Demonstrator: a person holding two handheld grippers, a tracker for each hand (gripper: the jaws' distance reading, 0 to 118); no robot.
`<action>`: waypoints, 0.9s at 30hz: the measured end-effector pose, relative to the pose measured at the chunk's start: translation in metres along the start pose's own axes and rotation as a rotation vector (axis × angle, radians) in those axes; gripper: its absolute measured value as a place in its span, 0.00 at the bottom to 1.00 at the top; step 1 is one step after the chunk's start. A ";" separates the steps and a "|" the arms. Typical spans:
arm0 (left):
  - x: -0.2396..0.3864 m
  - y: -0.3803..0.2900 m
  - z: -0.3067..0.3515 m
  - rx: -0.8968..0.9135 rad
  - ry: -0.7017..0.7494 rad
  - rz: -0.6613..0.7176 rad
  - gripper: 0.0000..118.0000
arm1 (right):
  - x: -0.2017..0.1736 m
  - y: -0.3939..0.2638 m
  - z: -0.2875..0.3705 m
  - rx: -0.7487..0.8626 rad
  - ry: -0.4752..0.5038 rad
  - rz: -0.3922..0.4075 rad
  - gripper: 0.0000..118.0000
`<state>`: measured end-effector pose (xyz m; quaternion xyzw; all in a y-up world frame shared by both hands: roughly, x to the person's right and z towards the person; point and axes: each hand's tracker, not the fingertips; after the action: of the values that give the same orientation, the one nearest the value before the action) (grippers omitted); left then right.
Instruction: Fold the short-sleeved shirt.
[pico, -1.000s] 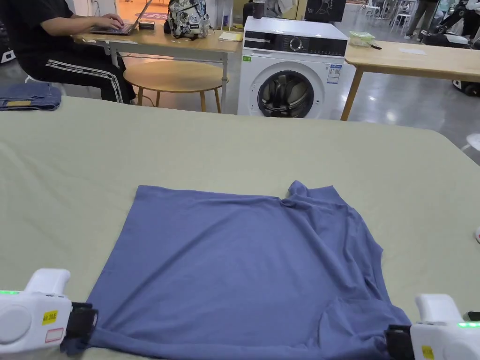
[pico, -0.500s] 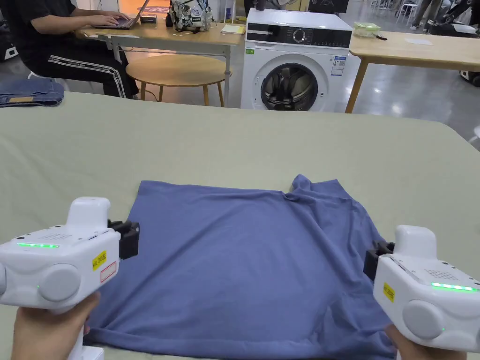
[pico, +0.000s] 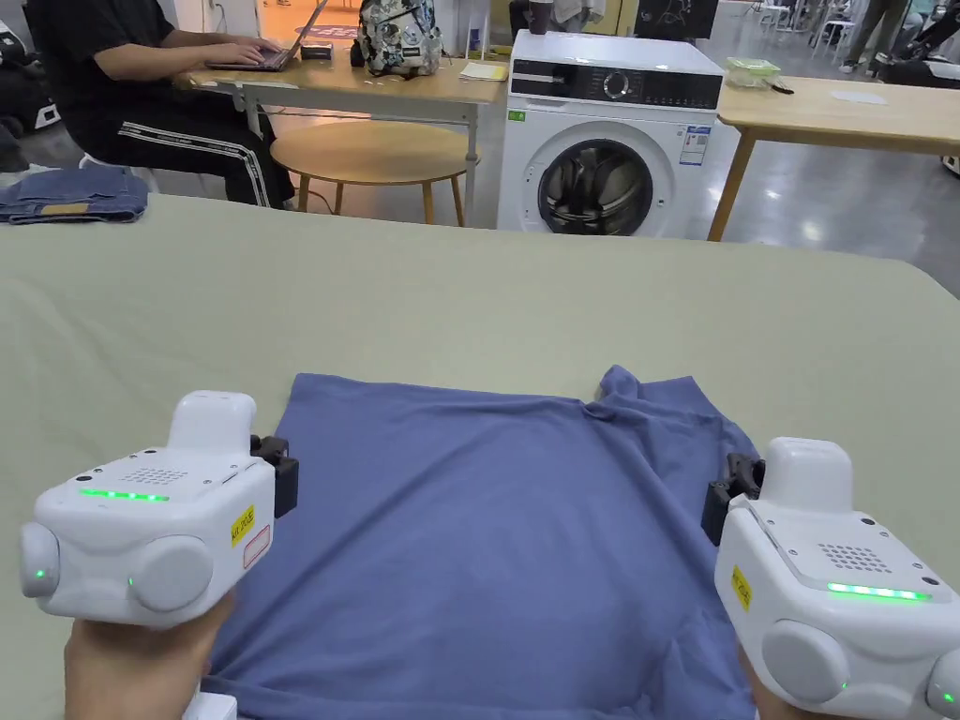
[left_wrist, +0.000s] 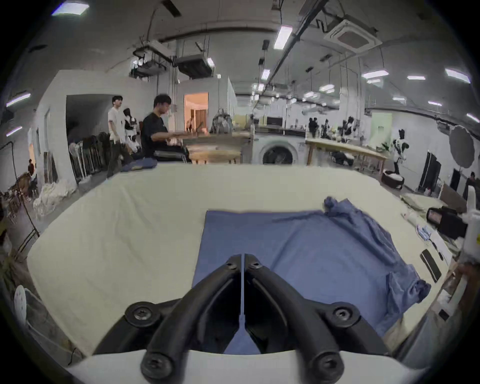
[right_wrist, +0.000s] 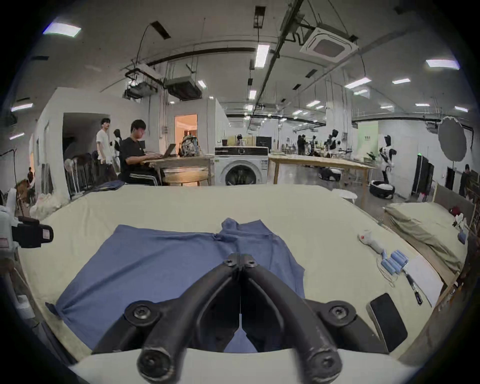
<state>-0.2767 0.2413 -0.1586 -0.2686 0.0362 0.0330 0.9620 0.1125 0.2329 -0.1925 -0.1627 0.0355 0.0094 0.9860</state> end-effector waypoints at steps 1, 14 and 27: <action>-0.005 -0.004 -0.002 -0.037 -0.006 -0.009 0.00 | 0.001 0.000 0.000 -0.004 0.001 0.004 0.00; -0.093 -0.042 -0.014 -0.469 -0.034 0.128 0.40 | 0.003 -0.014 -0.010 -0.105 0.013 0.041 0.00; -0.091 -0.088 -0.037 -0.656 0.063 0.165 0.63 | 0.004 -0.029 -0.015 -0.176 0.013 0.047 0.00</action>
<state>-0.3616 0.1426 -0.1370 -0.5607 0.0750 0.1126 0.8169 0.1159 0.2008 -0.1979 -0.2479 0.0449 0.0348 0.9671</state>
